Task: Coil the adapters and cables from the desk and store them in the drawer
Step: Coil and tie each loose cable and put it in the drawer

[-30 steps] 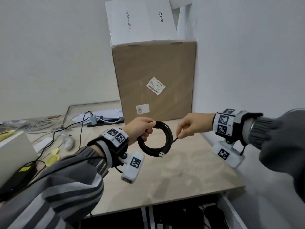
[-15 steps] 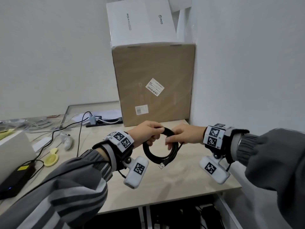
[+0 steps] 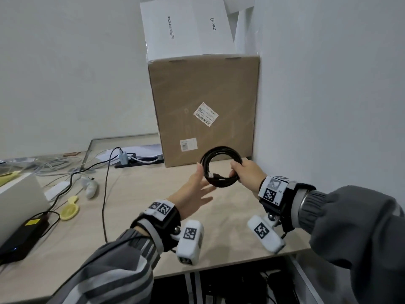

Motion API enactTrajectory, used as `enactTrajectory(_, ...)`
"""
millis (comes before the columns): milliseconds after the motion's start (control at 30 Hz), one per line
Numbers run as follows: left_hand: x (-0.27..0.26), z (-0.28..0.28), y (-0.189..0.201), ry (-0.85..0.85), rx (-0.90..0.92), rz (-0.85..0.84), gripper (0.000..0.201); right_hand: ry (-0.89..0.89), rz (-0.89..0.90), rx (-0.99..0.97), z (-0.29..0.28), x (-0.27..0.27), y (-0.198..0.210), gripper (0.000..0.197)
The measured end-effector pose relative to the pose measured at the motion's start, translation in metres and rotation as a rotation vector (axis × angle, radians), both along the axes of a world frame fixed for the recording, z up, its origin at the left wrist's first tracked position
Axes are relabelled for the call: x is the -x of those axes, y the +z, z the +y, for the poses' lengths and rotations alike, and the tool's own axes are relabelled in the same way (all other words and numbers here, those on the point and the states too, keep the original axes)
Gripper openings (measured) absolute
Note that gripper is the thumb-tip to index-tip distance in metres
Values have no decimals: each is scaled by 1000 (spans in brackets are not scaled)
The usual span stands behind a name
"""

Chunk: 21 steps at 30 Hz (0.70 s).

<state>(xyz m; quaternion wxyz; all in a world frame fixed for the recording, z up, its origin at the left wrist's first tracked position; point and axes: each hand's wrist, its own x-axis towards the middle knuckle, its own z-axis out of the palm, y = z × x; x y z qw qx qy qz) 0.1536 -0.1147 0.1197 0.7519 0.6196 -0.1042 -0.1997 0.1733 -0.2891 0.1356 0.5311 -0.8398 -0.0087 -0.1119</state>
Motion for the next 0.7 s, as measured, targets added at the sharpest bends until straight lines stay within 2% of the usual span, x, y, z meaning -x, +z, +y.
enactTrajectory(67,0,-13,-6,-6,-24,-42,70,-64,10,13,9,-3,-2,37)
enactTrajectory(100,-3,-21,-6,48,-9,-70,63,-95,10,42,13,-5,-3,35)
enactTrajectory(200,-14,-36,3,388,187,-38,33,-116,4,35,22,-7,-8,33)
enactTrajectory(267,-21,-37,9,497,301,-11,19,-30,27,-26,25,-2,-13,28)
enactTrajectory(333,-23,-35,13,523,367,39,26,78,56,-63,26,7,-17,28)
enactTrajectory(400,-25,-31,13,523,425,104,25,194,79,-128,25,20,-16,30)
enactTrajectory(500,-28,-22,11,556,477,156,21,357,101,-92,18,37,-8,13)
enactTrajectory(600,-35,-10,12,598,489,145,22,440,101,21,5,46,-5,23)
enactTrajectory(700,-36,-4,15,585,457,121,21,492,97,41,-1,45,0,26)
